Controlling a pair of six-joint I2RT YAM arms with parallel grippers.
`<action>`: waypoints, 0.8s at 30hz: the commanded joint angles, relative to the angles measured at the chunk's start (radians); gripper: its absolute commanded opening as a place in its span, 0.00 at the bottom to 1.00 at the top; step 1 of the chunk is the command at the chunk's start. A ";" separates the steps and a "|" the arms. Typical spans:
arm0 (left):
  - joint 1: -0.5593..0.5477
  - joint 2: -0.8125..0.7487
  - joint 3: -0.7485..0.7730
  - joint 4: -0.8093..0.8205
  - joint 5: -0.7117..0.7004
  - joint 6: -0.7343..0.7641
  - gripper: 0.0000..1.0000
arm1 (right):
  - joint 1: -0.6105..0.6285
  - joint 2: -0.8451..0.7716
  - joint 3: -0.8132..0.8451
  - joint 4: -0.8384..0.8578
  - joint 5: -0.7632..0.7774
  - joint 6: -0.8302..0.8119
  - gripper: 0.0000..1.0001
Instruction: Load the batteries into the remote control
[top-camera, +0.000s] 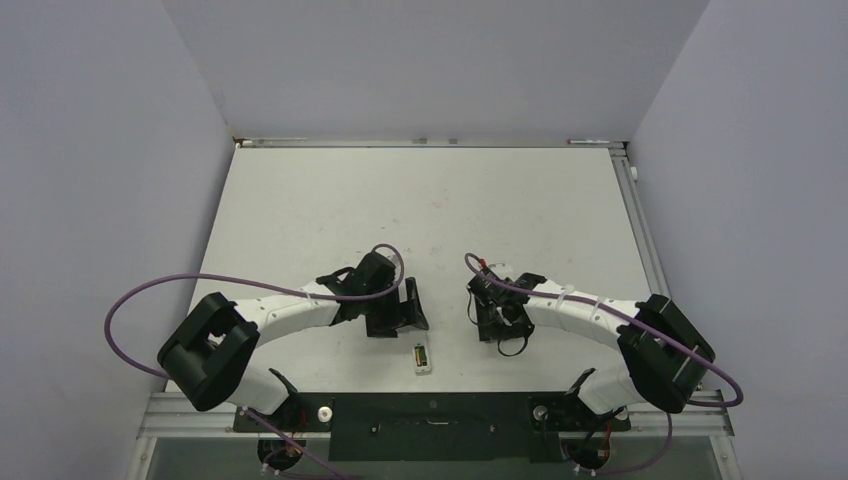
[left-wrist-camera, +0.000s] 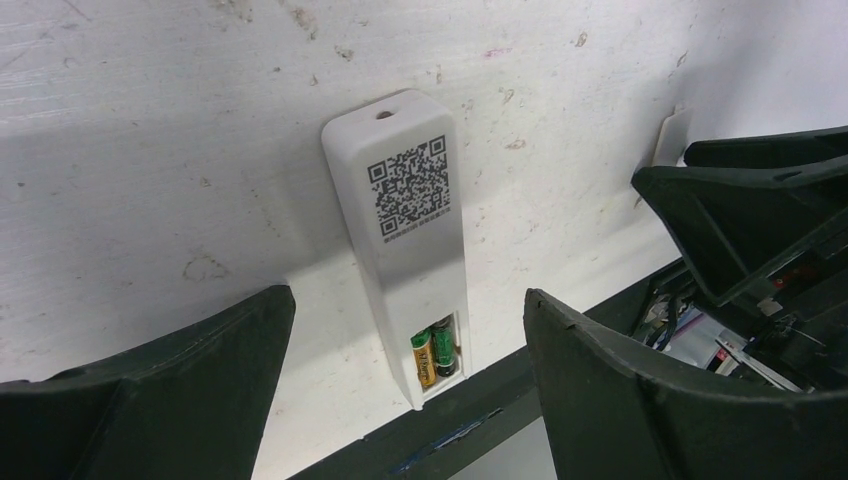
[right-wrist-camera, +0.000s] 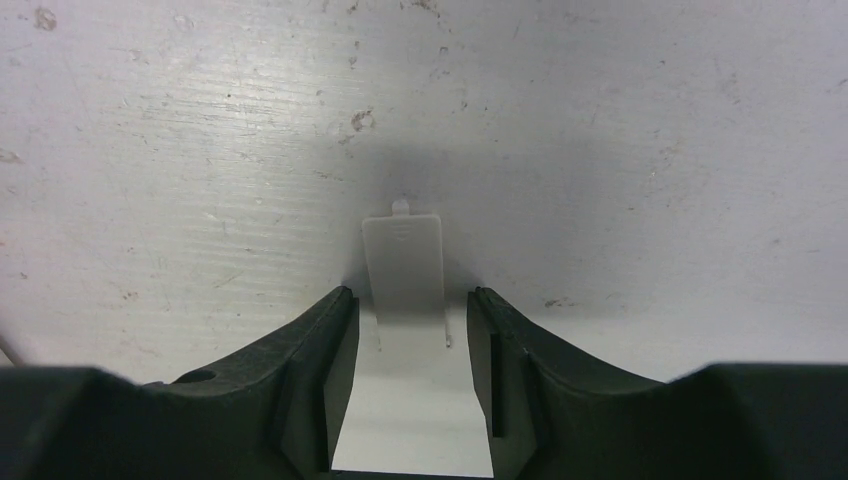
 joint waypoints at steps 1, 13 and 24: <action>0.013 -0.031 -0.002 -0.030 0.008 0.037 0.83 | -0.010 0.028 -0.001 -0.001 0.058 -0.011 0.42; 0.016 -0.018 -0.018 -0.008 0.023 0.030 0.82 | 0.005 0.037 -0.013 -0.005 0.063 -0.011 0.30; 0.017 -0.037 -0.019 -0.019 0.023 0.028 0.83 | 0.017 0.004 0.021 -0.050 0.091 0.007 0.12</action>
